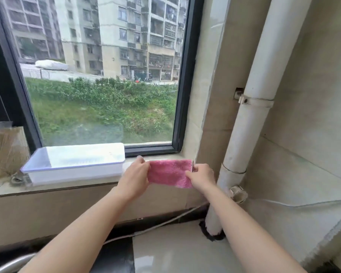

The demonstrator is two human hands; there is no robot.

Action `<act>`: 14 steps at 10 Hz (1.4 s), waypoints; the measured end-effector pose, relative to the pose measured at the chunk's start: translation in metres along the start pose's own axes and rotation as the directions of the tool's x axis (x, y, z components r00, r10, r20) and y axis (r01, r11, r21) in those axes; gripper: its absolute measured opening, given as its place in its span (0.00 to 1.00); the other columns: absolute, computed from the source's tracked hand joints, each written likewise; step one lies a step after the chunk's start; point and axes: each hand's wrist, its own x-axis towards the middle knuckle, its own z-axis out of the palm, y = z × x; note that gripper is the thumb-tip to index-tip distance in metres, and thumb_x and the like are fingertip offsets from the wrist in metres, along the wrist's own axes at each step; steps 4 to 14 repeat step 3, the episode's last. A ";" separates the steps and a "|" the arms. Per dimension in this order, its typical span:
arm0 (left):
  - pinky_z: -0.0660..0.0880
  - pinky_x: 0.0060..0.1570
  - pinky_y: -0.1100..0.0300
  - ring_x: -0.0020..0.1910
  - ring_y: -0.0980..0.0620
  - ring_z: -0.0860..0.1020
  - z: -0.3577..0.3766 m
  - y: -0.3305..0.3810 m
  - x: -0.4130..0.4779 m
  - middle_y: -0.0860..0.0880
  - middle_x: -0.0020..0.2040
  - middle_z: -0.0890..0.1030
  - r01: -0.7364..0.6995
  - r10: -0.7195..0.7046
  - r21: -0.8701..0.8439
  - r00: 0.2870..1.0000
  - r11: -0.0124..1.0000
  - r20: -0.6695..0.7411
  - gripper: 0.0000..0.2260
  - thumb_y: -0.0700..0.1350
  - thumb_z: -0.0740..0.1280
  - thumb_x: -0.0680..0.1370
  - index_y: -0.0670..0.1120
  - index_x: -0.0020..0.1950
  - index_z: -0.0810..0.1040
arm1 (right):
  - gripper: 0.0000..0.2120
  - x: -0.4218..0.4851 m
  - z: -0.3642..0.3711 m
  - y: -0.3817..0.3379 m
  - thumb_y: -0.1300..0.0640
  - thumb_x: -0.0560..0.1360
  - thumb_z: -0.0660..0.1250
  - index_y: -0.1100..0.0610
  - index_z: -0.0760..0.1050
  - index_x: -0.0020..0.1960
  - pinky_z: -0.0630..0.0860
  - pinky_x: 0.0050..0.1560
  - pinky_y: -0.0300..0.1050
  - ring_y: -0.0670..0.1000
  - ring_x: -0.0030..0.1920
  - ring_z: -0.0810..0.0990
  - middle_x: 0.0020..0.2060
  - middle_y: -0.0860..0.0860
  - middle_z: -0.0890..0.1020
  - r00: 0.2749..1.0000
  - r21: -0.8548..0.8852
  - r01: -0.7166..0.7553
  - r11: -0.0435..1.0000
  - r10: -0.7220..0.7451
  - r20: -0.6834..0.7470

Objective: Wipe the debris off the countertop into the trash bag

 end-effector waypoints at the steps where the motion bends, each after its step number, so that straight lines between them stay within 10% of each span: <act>1: 0.74 0.52 0.52 0.51 0.42 0.75 0.011 -0.008 0.030 0.42 0.57 0.70 0.062 -0.061 0.146 0.998 0.987 -0.008 0.11 0.32 0.57 0.74 0.39 0.52 0.75 | 0.12 0.045 0.024 -0.006 0.63 0.73 0.68 0.57 0.73 0.31 0.66 0.26 0.37 0.50 0.30 0.73 0.27 0.51 0.75 0.996 0.156 -0.079 0.985 0.070 0.060; 2: 0.71 0.58 0.54 0.59 0.44 0.71 0.028 -0.020 0.046 0.42 0.63 0.68 0.080 -0.096 0.352 0.995 0.933 0.030 0.12 0.34 0.58 0.74 0.42 0.55 0.75 | 0.07 0.077 0.052 0.005 0.64 0.71 0.66 0.59 0.75 0.34 0.71 0.34 0.43 0.52 0.30 0.76 0.32 0.57 0.83 0.980 0.255 -0.177 0.951 0.145 0.139; 3: 0.58 0.71 0.49 0.76 0.41 0.54 0.040 -0.020 0.050 0.39 0.77 0.53 0.050 -0.129 0.494 0.983 0.868 0.127 0.18 0.37 0.57 0.76 0.42 0.65 0.73 | 0.22 0.093 0.067 0.016 0.57 0.68 0.69 0.64 0.74 0.60 0.72 0.43 0.48 0.55 0.42 0.77 0.49 0.61 0.82 0.970 0.247 -0.211 0.946 0.172 0.171; 14: 0.58 0.71 0.49 0.76 0.41 0.54 0.040 -0.020 0.050 0.39 0.77 0.53 0.050 -0.129 0.494 0.983 0.868 0.127 0.18 0.37 0.57 0.76 0.42 0.65 0.73 | 0.22 0.093 0.067 0.016 0.57 0.68 0.69 0.64 0.74 0.60 0.72 0.43 0.48 0.55 0.42 0.77 0.49 0.61 0.82 0.970 0.247 -0.211 0.946 0.172 0.171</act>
